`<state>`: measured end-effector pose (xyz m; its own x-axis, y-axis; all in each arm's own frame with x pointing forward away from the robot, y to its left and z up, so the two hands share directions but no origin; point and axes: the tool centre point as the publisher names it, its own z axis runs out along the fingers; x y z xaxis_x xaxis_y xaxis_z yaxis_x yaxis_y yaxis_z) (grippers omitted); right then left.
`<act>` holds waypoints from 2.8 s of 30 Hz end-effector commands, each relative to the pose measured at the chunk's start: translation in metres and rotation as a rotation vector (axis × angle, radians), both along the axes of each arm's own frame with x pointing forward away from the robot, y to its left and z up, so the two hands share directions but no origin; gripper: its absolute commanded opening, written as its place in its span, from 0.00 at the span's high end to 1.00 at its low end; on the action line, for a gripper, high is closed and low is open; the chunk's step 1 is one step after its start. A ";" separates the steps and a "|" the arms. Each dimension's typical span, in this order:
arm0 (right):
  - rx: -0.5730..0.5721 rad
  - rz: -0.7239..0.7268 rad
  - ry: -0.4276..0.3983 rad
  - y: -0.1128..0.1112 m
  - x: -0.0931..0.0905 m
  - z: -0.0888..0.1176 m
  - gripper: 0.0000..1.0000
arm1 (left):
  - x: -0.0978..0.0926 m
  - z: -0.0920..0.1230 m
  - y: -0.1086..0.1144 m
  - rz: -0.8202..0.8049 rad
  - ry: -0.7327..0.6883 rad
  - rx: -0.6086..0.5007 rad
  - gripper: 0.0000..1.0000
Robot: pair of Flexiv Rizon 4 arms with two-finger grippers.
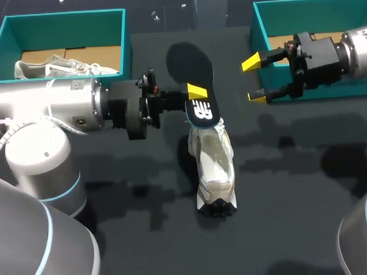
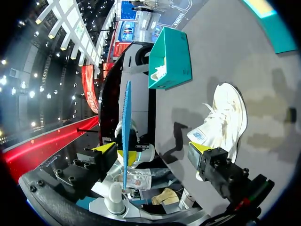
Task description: Take the shoe out of the shoebox, open the shoe tongue, remove and reinsert the insole, then place the shoe into the shoebox
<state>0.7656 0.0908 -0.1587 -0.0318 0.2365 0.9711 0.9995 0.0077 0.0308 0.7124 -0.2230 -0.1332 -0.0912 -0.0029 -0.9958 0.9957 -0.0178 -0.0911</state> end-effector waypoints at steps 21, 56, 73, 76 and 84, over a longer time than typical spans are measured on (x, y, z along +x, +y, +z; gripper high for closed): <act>0.033 0.082 -0.024 0.042 -0.004 0.000 0.12 | 0.021 -0.023 -0.046 -0.010 -0.093 -0.001 1.00; 0.110 0.040 -0.064 0.051 -0.007 -0.006 0.81 | 0.016 -0.034 -0.059 0.003 -0.134 0.014 1.00; 0.127 0.054 -0.067 0.048 -0.011 -0.008 1.00 | 0.016 -0.030 -0.043 0.022 -0.146 0.042 0.00; 0.128 0.048 -0.067 0.045 -0.014 -0.009 1.00 | 0.021 -0.025 -0.020 0.032 -0.127 0.082 0.00; 0.139 0.044 -0.055 0.045 -0.019 -0.019 1.00 | 0.044 -0.012 0.030 0.046 -0.093 0.219 0.00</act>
<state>0.7496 0.1347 -0.1736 -0.0947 0.1013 0.9903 0.9947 0.0494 0.0901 0.7562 -0.2309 -0.1576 0.0029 0.1295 -0.9916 0.9978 0.0657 0.0115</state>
